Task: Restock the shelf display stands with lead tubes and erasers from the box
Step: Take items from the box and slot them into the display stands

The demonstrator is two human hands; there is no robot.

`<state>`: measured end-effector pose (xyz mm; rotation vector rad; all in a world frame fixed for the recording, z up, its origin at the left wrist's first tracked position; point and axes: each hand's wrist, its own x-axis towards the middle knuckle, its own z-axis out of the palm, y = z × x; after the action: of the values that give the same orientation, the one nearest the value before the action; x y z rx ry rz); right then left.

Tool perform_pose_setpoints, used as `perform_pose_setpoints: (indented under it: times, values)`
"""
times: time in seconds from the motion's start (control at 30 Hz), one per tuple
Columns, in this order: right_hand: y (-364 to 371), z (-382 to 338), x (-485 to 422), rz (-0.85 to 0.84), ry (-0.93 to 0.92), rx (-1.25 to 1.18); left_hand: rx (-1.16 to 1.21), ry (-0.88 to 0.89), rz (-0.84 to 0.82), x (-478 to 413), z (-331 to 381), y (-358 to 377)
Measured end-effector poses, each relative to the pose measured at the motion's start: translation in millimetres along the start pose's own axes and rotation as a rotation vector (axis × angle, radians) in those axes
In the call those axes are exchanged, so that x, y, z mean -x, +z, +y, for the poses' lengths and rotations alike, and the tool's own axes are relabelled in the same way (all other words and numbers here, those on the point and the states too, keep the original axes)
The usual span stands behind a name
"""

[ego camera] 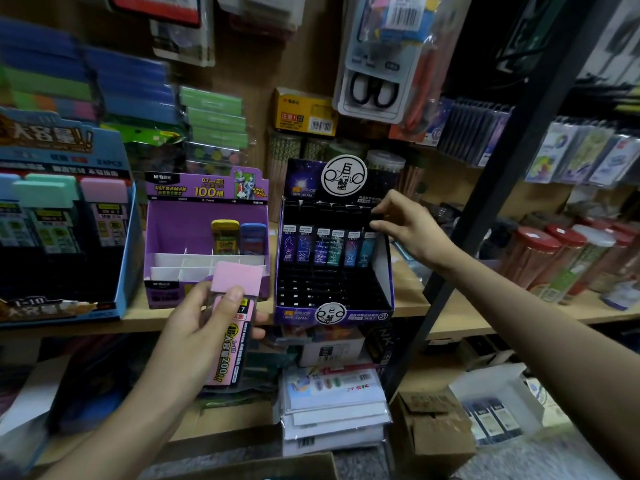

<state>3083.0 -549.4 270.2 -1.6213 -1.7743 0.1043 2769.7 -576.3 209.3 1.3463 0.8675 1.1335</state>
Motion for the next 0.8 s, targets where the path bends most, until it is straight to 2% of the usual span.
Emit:
perform_pose_setpoints:
  times: [0.23,0.4,0.5,0.57,0.7,0.8]
  values:
    - [0.4,-3.7,3.1,0.089,-0.116,0.415,0.011,0.0,-0.004,0.3,1.6,-0.5]
    - [11.4,-33.6,12.8,0.11,-0.091,0.506,0.006,0.012,-0.008,0.5,4.5,-2.7]
    - [31.3,-76.6,30.4,0.165,-0.086,0.221,0.01,-0.009,-0.01,1.8,4.0,-7.6]
    - [50.6,-109.3,45.9,0.089,-0.074,-0.004,0.034,-0.043,-0.01,3.1,3.1,-10.8]
    - [92.1,-160.9,71.9,-0.163,0.147,-0.481,0.138,-0.119,-0.005,10.0,8.8,-15.0]
    - [108.3,-179.5,71.5,-0.166,0.295,-0.771,0.185,-0.11,0.008,13.7,17.0,-22.1]
